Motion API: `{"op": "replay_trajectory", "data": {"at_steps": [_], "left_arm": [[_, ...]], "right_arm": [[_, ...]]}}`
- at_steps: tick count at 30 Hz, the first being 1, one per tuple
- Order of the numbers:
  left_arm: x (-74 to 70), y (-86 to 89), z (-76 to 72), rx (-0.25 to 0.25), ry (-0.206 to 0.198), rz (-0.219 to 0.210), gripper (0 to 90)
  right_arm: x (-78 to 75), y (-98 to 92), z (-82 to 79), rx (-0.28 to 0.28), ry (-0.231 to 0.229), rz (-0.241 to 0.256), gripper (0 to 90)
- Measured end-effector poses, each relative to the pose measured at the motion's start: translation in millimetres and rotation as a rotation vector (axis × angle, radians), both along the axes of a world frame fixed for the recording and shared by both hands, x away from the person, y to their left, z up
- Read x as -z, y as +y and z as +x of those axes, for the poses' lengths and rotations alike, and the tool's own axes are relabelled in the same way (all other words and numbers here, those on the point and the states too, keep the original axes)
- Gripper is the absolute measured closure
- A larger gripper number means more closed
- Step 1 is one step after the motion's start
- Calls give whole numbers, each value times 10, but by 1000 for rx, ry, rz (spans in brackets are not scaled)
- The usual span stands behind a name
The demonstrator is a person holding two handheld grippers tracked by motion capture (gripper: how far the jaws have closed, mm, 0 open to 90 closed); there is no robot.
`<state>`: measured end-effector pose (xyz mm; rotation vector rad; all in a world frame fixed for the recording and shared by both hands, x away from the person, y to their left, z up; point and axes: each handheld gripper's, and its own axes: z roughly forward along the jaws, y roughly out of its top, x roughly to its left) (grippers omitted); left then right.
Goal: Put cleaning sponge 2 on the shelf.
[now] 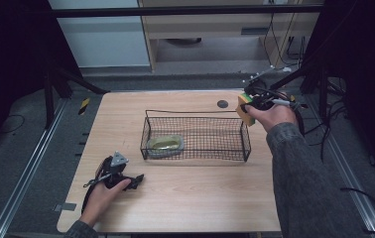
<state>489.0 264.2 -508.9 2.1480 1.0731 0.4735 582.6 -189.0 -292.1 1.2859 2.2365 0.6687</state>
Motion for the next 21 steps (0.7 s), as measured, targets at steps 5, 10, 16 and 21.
{"op": "replay_trajectory", "data": {"at_steps": [5, 10, 16, 21], "left_arm": [[0, 0, 4, 1, 1, 0, 0], [0, -1, 4, 0, 0, -1, 0], [0, 0, 5, 1, 1, 0, 0], [-1, 0, 5, 1, 1, 1, 0]], "right_arm": [[58, 46, 10, -14, 1, 2, 650], [154, 83, 33, -17, 17, -5, 650], [314, 89, 84, -13, 37, -11, 649], [434, 71, 131, -15, 38, -12, 649]]}}
